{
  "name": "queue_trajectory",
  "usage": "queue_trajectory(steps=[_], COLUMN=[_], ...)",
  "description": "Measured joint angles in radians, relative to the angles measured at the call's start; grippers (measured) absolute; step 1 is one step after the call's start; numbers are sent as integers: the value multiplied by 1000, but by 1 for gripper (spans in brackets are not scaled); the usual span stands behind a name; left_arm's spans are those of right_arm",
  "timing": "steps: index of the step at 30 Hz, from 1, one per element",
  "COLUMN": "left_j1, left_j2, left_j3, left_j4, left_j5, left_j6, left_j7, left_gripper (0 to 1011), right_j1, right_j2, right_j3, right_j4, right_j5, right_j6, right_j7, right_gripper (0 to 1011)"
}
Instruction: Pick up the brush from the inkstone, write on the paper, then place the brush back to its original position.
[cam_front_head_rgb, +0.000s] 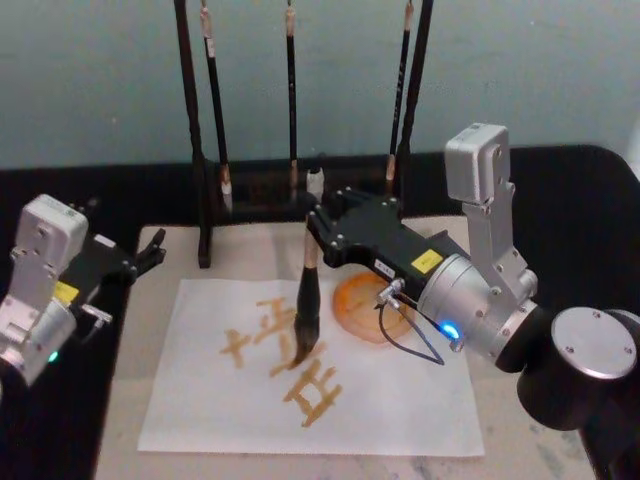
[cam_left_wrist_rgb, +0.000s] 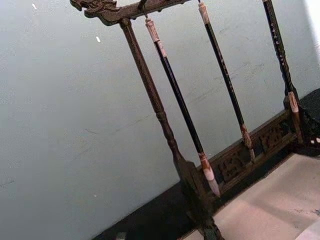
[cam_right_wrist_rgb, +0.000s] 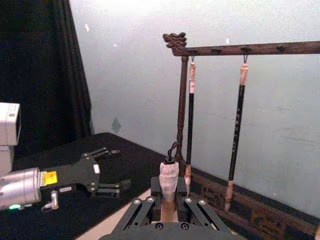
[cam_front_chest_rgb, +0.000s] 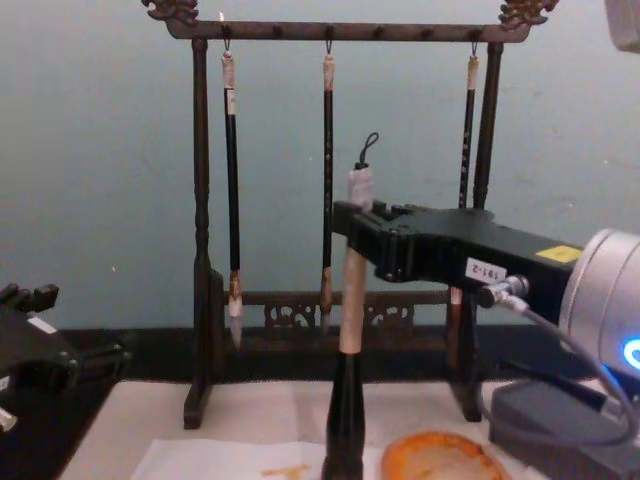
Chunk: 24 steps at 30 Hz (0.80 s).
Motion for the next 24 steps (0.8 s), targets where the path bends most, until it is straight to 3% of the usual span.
queue_trajectory(steps=[24], left_j1=[0], left_j2=[0], left_j3=[0], left_j4=[0], left_j5=[0], left_j6=[0], left_j7=[0], left_gripper=[1010], right_j1=[-13], right_j2=[-44], right_j3=[61], right_j4=[21], right_j5=[-69], right_j6=[-12], right_j7=[5], right_gripper=[174])
